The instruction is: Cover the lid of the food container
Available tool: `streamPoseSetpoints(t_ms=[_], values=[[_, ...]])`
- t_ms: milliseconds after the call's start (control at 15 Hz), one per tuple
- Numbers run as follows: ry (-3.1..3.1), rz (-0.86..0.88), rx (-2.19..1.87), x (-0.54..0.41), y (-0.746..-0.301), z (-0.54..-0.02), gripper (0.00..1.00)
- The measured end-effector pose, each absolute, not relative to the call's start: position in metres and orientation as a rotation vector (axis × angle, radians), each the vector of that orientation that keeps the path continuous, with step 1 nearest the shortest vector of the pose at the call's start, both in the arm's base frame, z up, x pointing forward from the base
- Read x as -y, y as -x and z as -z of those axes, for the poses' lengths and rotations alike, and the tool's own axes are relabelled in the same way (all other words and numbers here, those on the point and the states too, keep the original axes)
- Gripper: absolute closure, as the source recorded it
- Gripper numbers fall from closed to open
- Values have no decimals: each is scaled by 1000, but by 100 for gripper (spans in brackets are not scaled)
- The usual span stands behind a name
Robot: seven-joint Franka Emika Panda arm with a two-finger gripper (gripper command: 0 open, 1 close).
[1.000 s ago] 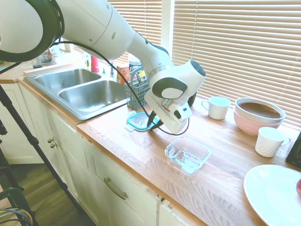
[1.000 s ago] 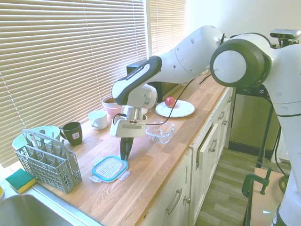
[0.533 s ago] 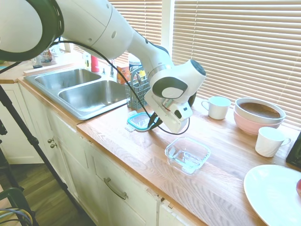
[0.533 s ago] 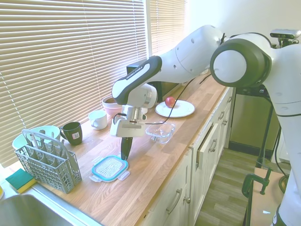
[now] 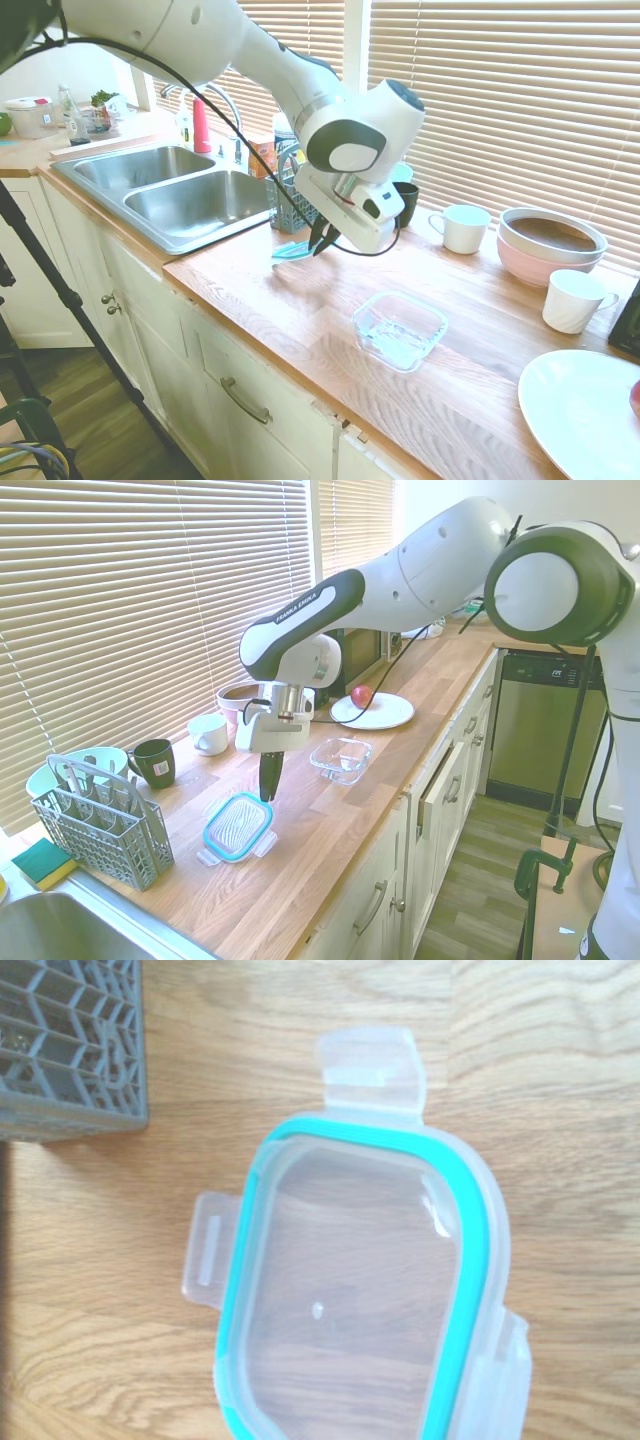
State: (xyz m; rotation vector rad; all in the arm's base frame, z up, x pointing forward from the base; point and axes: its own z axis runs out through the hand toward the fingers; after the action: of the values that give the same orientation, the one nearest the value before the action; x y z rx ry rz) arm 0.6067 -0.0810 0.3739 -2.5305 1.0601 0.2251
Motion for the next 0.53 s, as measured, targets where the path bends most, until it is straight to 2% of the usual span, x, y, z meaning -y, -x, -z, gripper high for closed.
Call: streamPoseSetpoints(t_ms=[533], values=[[2595,-111,-1122,81,-585,-435,100]])
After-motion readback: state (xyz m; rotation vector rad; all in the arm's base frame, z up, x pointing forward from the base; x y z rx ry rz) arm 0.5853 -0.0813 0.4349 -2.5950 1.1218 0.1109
